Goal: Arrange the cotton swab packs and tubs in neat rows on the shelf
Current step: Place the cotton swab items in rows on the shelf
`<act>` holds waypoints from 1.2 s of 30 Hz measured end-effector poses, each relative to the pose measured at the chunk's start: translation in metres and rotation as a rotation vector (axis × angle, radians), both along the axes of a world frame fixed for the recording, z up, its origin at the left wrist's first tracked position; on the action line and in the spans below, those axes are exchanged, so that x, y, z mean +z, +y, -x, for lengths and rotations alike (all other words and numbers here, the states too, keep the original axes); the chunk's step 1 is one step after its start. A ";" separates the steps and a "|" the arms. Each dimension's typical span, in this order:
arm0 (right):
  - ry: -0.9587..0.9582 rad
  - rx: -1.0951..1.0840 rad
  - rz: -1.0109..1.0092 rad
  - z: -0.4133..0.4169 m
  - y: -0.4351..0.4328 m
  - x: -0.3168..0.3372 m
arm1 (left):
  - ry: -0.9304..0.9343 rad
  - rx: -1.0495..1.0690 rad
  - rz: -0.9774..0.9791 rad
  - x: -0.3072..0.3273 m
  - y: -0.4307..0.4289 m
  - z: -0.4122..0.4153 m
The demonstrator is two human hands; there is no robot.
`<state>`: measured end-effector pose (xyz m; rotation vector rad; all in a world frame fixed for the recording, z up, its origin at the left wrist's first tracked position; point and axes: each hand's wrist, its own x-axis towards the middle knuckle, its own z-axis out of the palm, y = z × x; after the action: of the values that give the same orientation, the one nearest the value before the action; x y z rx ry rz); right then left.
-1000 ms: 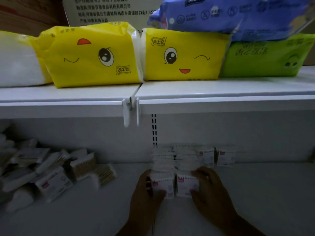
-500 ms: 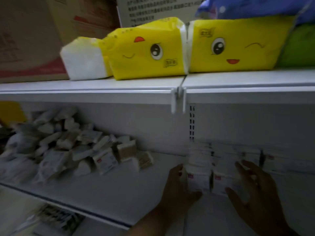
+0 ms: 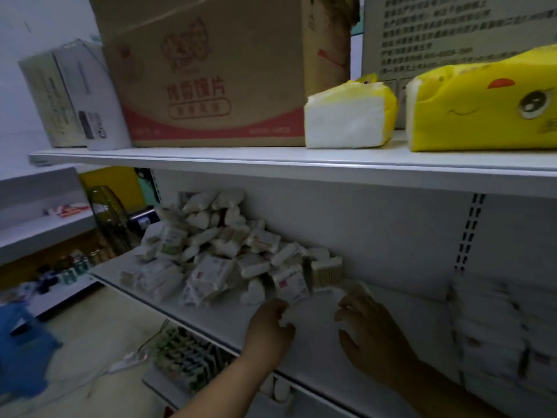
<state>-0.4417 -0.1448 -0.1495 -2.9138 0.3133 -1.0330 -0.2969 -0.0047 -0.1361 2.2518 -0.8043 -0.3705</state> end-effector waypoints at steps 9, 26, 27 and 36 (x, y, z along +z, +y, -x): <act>0.107 -0.390 -0.233 -0.095 -0.017 0.019 | 0.107 -0.014 0.207 -0.025 -0.014 -0.049; -0.092 -0.611 -0.794 -0.088 -0.016 0.036 | 0.220 -0.042 0.509 -0.035 -0.031 -0.062; -0.156 -0.551 -0.903 -0.077 -0.014 0.040 | 0.284 -0.080 0.572 -0.035 -0.030 -0.060; -0.329 -0.475 -1.228 0.054 -0.020 0.094 | 0.841 -0.370 0.666 0.004 -0.054 0.008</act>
<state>-0.4961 -0.1650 -0.0560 -1.5732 1.1446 -0.8460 -0.3045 -0.0587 -0.1319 1.1522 -0.7194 -0.9720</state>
